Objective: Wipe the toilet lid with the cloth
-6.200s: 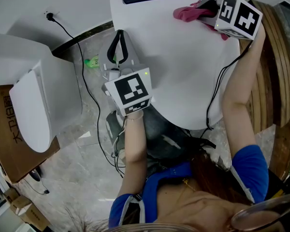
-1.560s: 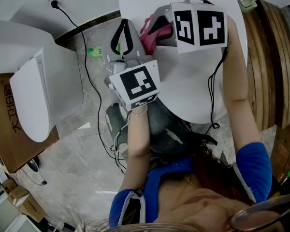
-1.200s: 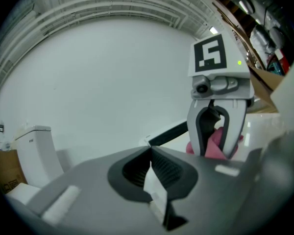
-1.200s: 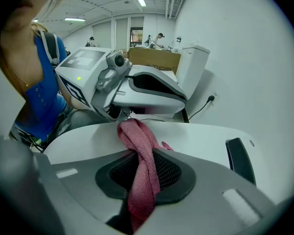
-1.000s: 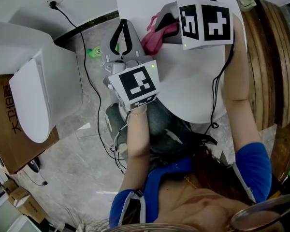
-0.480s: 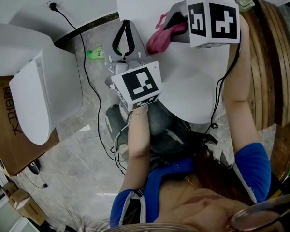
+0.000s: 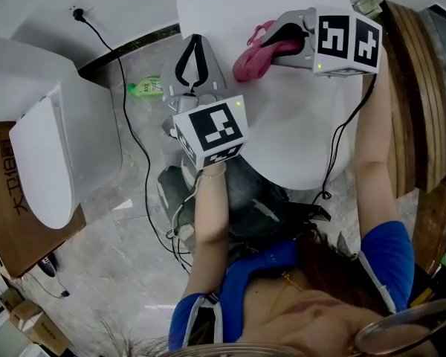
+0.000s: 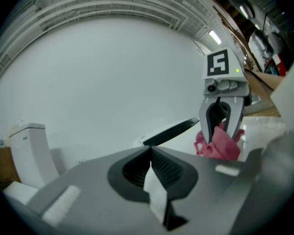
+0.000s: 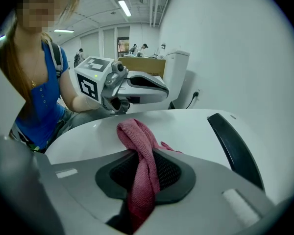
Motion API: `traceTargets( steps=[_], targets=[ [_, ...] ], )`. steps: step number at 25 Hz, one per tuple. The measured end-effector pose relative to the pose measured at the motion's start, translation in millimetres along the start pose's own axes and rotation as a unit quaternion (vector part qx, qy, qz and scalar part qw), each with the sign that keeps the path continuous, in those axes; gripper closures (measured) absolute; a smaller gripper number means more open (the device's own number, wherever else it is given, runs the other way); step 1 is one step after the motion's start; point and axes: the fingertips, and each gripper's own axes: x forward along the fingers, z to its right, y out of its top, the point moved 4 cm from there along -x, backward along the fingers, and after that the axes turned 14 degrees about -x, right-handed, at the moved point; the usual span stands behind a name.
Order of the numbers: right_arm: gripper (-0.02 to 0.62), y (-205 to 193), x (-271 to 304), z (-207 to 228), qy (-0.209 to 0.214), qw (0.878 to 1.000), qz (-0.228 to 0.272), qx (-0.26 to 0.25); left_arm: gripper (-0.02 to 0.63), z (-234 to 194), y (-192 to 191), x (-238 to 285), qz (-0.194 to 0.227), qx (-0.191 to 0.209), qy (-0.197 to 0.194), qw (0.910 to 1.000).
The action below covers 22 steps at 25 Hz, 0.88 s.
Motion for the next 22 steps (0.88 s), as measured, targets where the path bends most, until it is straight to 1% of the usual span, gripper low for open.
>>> traceTargets(
  steps=[4, 8, 15, 22],
  targets=[
    [0.52, -5, -3, -3, -0.039, 0.999, 0.027, 0.003, 0.603, 2, 1, 0, 0.0, -0.004, -0.005, 1.0],
    [0.52, -12, -9, -7, -0.076, 0.996, 0.035, 0.019, 0.603, 6, 3, -3, 0.003, -0.009, -0.016, 0.9998],
    [0.52, -25, -15, -9, -0.102, 0.993, 0.031, 0.053, 0.603, 9, 8, -9, 0.012, -0.006, -0.03, 0.9995],
    [0.52, -39, -26, -16, -0.127, 0.989, 0.029, 0.071, 0.603, 21, 11, -15, 0.016, -0.006, -0.047, 0.9987]
  ],
)
